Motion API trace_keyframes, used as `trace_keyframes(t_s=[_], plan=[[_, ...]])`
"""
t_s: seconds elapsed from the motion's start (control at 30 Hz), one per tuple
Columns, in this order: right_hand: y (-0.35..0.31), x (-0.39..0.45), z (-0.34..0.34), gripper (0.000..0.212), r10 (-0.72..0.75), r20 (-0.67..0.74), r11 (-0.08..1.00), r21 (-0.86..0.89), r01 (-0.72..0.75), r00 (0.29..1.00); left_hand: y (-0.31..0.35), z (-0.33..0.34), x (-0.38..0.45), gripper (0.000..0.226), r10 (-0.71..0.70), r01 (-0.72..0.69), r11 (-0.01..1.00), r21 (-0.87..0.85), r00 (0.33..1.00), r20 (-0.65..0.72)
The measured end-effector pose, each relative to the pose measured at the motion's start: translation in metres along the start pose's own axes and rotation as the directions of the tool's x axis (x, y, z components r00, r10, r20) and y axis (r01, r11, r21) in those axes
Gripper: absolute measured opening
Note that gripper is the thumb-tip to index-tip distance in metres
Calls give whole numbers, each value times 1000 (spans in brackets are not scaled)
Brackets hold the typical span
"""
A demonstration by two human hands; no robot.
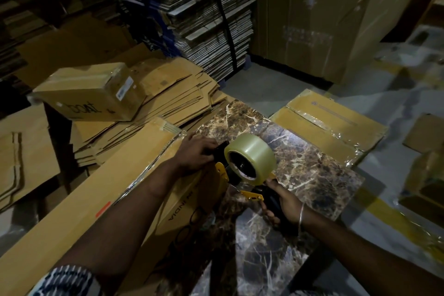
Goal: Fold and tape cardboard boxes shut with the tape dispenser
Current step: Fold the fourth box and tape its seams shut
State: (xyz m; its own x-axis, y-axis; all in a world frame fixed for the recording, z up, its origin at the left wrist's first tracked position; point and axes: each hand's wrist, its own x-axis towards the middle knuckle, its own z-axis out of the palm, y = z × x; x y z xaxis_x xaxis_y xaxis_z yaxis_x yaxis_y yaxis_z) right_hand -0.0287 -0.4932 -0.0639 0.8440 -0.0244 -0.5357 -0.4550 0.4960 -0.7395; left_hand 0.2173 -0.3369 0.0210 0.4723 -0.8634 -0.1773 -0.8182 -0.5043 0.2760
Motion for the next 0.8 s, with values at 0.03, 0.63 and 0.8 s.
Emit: trace_keyframes(t_s=[0.03,0.63,0.8], plan=[[0,1,-3,68,3,-19,1000,10,-2,1000,1,-1,-1,25,3,-3,1000,-20,1000,-4],[2,45,-105,79,-478,-329,361,-919,-160,815,32,3,-3,19,-124,133,987,90,987,-105],[31,83,-139,81,-516,-287,270,-949,-164,807,39,5,-4,29,-166,171,984,42,981,-105]])
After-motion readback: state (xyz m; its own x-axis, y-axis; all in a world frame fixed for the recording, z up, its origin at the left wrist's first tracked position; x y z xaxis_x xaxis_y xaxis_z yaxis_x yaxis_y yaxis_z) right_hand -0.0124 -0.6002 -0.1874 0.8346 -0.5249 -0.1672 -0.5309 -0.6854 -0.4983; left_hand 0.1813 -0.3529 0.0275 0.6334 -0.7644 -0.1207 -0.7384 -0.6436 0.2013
